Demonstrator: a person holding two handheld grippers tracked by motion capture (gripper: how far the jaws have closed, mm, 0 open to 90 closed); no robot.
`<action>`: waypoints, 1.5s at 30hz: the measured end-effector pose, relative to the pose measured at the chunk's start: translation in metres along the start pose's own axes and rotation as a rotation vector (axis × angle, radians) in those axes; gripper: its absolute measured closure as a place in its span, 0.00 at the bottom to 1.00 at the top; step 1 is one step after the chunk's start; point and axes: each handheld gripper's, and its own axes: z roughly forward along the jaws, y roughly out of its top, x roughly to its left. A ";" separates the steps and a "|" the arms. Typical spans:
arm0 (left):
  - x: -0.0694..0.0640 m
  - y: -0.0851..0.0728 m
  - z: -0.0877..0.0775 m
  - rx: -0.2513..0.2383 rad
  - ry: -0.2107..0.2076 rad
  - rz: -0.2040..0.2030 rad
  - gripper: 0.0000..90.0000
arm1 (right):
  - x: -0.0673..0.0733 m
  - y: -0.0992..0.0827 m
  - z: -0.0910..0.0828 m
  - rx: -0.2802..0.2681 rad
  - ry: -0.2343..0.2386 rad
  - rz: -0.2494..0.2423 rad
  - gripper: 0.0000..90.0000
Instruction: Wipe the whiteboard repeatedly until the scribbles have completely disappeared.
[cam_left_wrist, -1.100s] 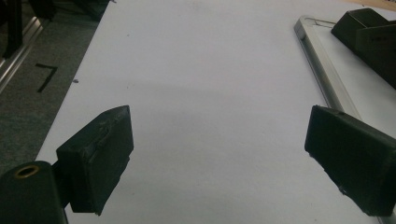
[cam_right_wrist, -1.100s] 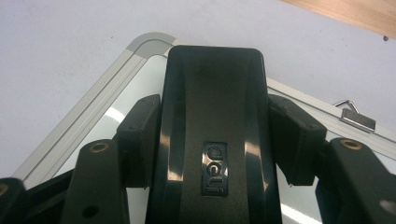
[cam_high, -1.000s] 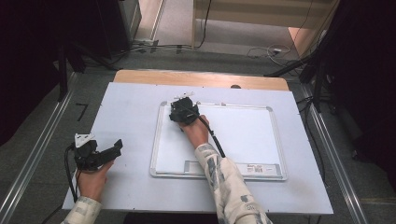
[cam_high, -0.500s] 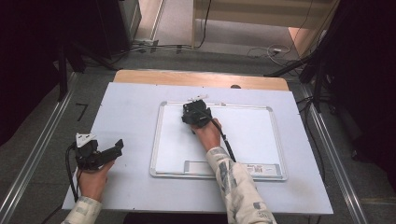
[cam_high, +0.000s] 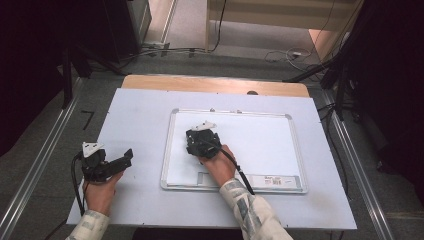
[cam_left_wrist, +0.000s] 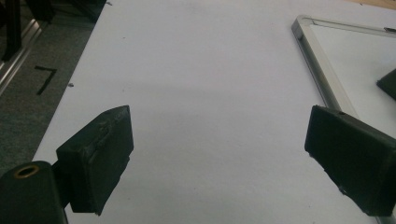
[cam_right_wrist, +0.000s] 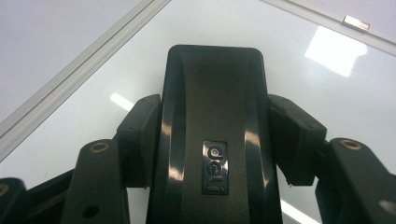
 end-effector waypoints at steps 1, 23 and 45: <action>0.000 0.000 0.000 0.000 0.002 0.001 0.09 | -0.001 -0.002 -0.002 0.000 0.000 -0.002 0.41; -0.003 0.000 0.004 0.010 0.003 0.009 0.09 | -0.028 -0.011 -0.010 0.002 -0.041 0.050 0.42; -0.001 0.000 0.002 0.002 -0.005 0.003 0.09 | 0.024 0.022 0.020 -0.002 0.046 -0.031 0.41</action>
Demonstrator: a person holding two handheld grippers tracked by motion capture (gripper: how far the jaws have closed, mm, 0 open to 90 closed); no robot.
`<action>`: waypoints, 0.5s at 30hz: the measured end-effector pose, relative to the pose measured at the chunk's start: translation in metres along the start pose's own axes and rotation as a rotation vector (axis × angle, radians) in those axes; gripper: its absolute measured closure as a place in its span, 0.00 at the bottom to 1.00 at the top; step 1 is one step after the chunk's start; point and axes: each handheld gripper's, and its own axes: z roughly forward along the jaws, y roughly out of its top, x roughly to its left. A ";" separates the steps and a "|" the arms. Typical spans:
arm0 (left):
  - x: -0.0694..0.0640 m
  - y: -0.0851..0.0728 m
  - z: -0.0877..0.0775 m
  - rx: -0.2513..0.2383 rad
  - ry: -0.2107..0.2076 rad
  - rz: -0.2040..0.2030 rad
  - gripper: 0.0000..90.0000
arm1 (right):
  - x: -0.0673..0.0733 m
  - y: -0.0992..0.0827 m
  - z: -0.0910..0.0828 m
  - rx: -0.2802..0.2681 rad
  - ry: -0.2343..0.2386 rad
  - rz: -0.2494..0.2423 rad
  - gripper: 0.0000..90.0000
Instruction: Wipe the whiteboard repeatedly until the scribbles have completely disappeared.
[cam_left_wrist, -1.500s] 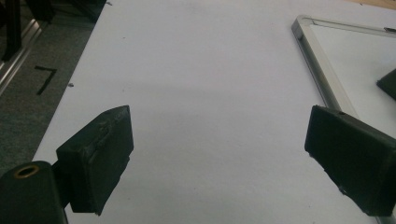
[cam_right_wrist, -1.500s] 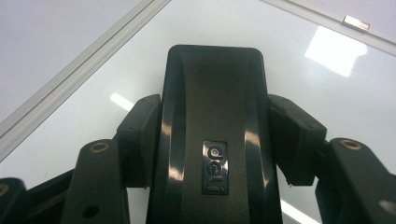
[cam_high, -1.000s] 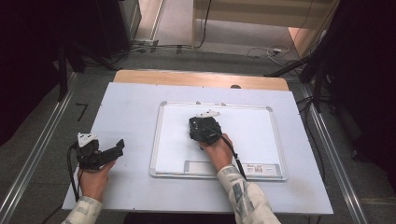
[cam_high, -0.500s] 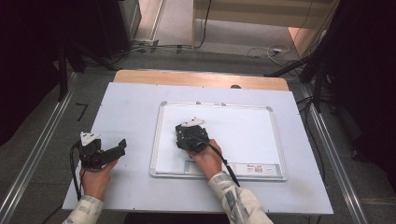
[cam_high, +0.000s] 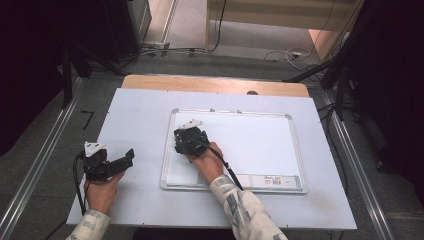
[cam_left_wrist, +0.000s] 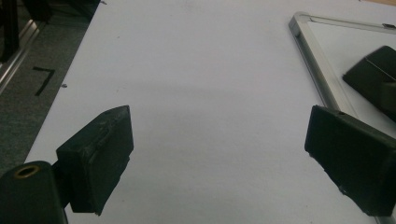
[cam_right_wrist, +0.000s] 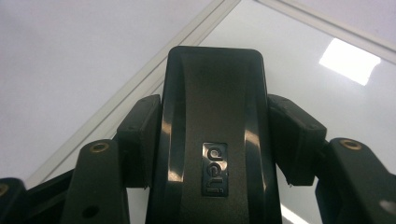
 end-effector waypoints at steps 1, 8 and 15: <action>0.000 0.000 0.000 0.000 0.001 -0.001 0.09 | -0.001 0.003 0.004 -0.003 0.000 -0.003 0.42; 0.004 0.000 -0.002 -0.003 0.002 -0.012 0.09 | -0.014 0.020 0.019 -0.004 -0.016 0.021 0.42; 0.006 -0.001 -0.002 0.001 0.007 -0.011 0.09 | -0.036 0.027 0.026 -0.003 -0.048 0.063 0.41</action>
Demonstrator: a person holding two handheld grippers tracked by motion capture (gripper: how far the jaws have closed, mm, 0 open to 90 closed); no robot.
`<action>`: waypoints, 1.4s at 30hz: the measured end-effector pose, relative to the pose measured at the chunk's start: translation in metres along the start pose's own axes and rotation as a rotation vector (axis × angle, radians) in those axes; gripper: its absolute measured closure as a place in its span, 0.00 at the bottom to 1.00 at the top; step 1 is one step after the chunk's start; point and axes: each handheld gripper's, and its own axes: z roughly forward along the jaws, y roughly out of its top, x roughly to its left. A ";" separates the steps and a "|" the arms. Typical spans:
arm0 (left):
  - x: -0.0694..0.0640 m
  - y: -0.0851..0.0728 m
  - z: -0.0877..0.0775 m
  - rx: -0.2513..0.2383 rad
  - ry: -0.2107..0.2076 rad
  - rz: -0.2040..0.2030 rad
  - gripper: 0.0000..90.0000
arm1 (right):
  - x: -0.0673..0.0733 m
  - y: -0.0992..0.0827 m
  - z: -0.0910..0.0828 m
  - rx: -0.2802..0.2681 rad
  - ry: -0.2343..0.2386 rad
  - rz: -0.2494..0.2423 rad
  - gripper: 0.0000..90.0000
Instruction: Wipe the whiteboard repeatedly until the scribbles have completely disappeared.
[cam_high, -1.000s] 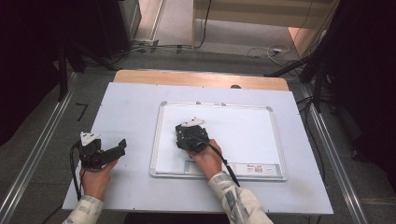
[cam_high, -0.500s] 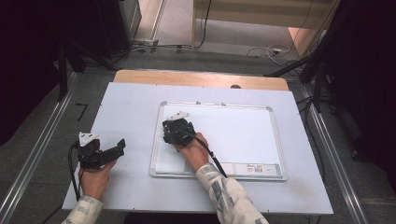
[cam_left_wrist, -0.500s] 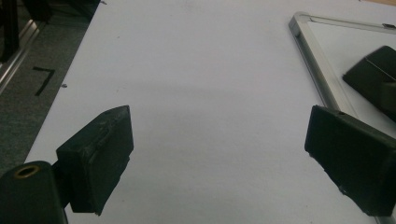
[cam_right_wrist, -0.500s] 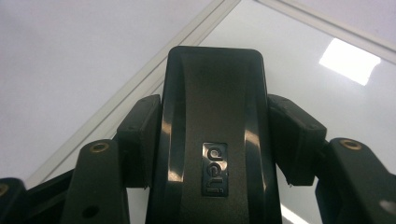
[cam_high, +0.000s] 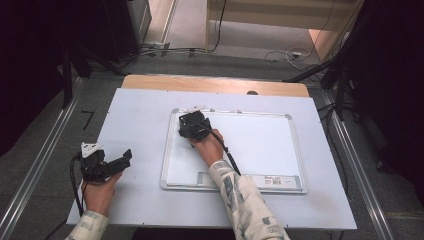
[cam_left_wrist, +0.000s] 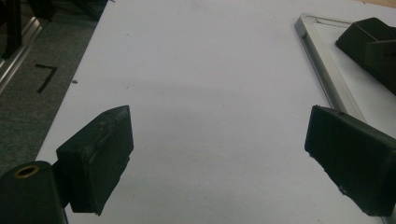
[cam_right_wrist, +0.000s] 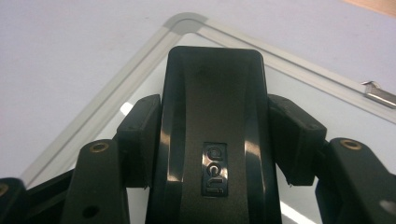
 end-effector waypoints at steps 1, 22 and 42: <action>0.000 0.000 0.000 0.000 0.000 0.000 0.09 | -0.003 0.000 0.000 0.000 -0.006 0.005 0.42; -0.004 0.000 0.002 0.004 -0.001 0.009 0.09 | -0.022 -0.028 -0.027 0.002 -0.046 0.025 0.42; -0.007 0.001 0.004 0.007 -0.005 0.022 0.09 | 0.022 -0.050 -0.047 -0.003 0.014 -0.025 0.41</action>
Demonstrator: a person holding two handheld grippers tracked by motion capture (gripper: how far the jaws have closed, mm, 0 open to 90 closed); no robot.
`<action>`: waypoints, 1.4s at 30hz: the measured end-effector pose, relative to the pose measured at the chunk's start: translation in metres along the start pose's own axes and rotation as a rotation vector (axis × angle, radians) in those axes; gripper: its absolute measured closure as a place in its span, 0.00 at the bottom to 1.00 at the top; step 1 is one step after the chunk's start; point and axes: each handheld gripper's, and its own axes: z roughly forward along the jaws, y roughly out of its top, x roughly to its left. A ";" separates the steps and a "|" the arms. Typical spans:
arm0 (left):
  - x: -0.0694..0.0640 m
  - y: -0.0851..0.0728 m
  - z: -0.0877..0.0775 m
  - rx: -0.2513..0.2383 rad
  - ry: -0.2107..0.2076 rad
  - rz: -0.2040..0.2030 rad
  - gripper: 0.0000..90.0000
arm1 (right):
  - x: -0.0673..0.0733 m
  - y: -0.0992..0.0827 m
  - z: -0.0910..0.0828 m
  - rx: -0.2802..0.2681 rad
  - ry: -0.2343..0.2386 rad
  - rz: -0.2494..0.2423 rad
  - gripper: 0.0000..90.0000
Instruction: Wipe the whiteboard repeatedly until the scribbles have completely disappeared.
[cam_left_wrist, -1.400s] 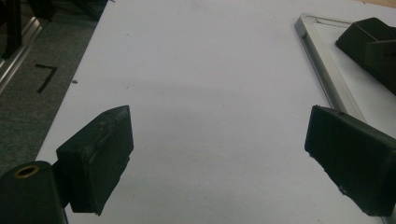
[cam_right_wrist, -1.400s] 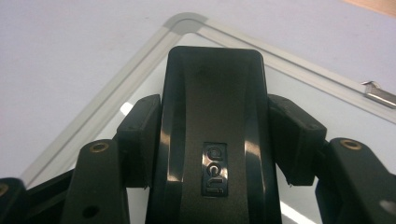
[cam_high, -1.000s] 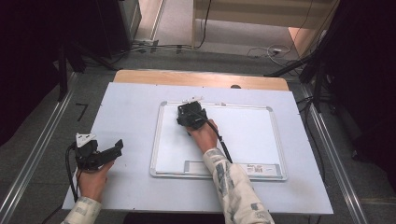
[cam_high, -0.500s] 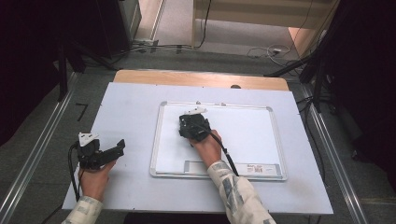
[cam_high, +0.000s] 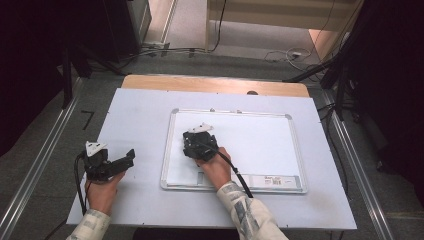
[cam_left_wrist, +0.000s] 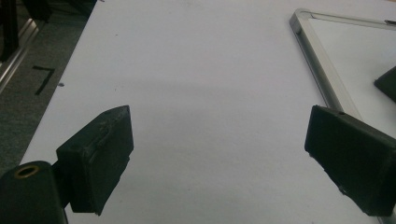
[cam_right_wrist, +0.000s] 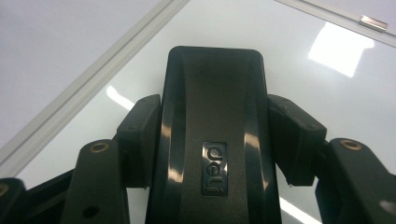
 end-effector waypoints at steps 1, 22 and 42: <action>0.000 0.000 0.000 -0.001 0.000 -0.003 0.09 | 0.001 0.000 0.000 0.001 -0.001 -0.002 0.42; 0.002 -0.001 -0.002 -0.004 0.003 -0.009 0.09 | -0.003 0.005 -0.003 0.037 0.045 0.045 0.42; 0.001 -0.002 -0.003 -0.001 0.015 -0.004 0.09 | -0.007 0.018 -0.037 -0.054 0.034 0.009 0.42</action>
